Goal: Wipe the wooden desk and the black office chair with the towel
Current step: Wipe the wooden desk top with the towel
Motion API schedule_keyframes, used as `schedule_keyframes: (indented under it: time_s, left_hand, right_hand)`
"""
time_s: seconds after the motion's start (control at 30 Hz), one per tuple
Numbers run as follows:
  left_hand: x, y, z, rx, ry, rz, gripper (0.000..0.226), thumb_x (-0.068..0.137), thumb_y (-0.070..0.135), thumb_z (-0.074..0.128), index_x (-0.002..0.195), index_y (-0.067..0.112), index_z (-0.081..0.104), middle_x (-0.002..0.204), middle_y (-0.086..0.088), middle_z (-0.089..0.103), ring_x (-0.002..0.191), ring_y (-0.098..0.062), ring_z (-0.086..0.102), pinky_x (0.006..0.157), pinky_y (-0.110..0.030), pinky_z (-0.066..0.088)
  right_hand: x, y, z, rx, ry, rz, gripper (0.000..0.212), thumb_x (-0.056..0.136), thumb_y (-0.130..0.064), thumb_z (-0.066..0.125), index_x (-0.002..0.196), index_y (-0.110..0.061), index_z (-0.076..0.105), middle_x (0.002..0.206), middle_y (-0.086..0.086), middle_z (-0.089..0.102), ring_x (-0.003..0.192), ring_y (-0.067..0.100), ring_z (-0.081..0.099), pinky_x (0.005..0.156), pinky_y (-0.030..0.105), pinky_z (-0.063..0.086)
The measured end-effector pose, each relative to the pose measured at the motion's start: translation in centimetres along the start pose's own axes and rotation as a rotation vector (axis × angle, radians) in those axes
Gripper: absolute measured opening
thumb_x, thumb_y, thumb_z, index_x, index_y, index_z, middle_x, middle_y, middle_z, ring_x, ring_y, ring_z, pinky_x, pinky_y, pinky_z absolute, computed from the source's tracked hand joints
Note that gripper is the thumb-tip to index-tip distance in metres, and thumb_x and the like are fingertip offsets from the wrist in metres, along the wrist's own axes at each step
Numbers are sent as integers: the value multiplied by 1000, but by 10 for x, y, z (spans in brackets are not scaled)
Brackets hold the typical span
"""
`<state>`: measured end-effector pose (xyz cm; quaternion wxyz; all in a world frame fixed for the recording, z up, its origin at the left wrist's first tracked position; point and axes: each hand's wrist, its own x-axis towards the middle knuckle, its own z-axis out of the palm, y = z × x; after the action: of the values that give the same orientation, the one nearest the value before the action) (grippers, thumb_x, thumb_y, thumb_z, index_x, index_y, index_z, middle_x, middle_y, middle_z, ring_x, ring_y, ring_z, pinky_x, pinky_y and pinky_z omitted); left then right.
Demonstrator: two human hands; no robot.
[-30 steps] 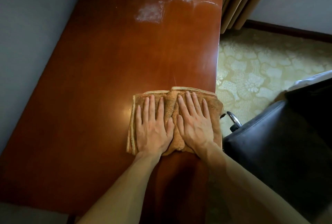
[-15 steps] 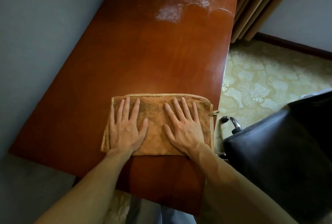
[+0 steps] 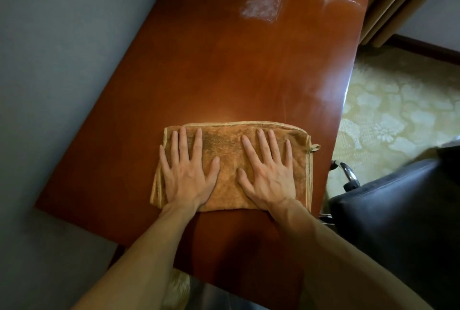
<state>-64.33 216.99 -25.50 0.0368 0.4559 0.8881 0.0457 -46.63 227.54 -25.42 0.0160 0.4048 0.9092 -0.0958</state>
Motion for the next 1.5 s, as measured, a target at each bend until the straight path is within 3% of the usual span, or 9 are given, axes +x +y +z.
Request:
schedule_keyframes:
  time_s: [0.27, 0.67, 1.03, 1.5]
  left_hand:
    - [75, -5, -3, 39, 3, 57, 80, 98, 67, 24, 165, 26, 13, 172, -12, 7, 159, -27, 3, 125, -59, 10]
    - [221, 12, -1, 27, 8, 107, 79, 97, 67, 25, 165, 29, 10, 173, -10, 4, 160, -25, 0, 126, -58, 7]
    - [349, 35, 0, 3, -4, 225, 80, 97, 66, 25, 165, 28, 8, 172, -12, 3, 159, -27, 0, 125, -59, 6]
    - [455, 69, 3, -14, 0, 261, 82, 95, 67, 21, 165, 26, 6, 172, -13, 0, 159, -28, -3, 125, -60, 2]
  right_hand:
    - [56, -2, -8, 68, 44, 60, 78, 95, -62, 37, 164, -34, 17, 173, 6, 6, 160, 27, -5, 125, 62, 3]
    - [186, 18, -28, 78, 30, 166, 77, 95, -61, 32, 165, -36, 10, 173, 5, 0, 159, 25, -10, 126, 59, -4]
    - [286, 41, -40, 48, 113, 286, 75, 97, -60, 34, 164, -35, 13, 173, 6, 7, 160, 25, -3, 126, 58, 2]
    - [386, 71, -51, 52, 153, 380, 73, 96, -61, 26, 164, -37, 13, 173, 3, 5, 160, 23, -3, 127, 57, -1]
